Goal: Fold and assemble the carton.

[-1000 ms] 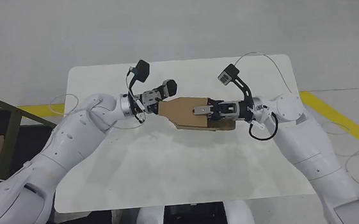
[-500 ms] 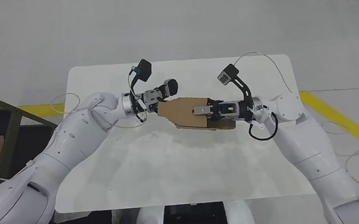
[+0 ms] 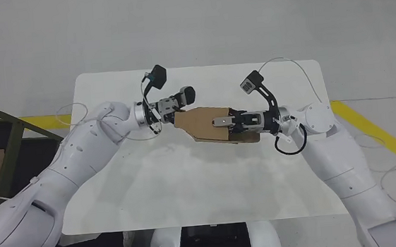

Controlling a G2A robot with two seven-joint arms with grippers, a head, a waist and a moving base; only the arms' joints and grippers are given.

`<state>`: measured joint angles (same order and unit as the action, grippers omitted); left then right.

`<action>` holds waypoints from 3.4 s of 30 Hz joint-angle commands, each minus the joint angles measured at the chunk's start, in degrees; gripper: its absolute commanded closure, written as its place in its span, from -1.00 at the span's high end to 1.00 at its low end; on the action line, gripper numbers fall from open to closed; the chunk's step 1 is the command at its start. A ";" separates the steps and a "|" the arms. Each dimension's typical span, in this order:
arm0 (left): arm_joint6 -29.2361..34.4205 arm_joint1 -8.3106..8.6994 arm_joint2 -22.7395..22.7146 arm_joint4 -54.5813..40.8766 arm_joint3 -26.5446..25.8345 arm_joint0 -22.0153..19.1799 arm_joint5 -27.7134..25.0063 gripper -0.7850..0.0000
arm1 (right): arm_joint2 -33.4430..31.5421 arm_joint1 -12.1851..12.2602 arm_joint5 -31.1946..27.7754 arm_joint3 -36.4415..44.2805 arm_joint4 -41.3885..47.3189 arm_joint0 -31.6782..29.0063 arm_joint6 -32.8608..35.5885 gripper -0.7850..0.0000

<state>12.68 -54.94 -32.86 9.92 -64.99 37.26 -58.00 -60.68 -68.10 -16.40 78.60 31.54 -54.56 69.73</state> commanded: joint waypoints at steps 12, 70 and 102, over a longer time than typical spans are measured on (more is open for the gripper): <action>0.27 -0.40 -1.28 0.31 1.06 0.51 0.00 1.00 | -0.29 0.10 -0.30 -0.08 0.27 -0.35 0.07 -1.00; 4.64 1.59 -6.61 1.93 -6.52 4.37 0.00 1.00 | -2.76 0.63 0.23 4.00 -1.83 -3.73 -7.34 -1.00; 3.47 1.46 -8.37 2.44 -6.49 5.14 0.00 1.00 | -4.68 1.11 -0.11 3.84 -2.37 -4.92 -7.96 -1.00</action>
<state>16.29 -53.56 -41.00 12.36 -71.45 42.26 -58.00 -65.19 -67.04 -16.62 82.42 29.34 -59.35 61.87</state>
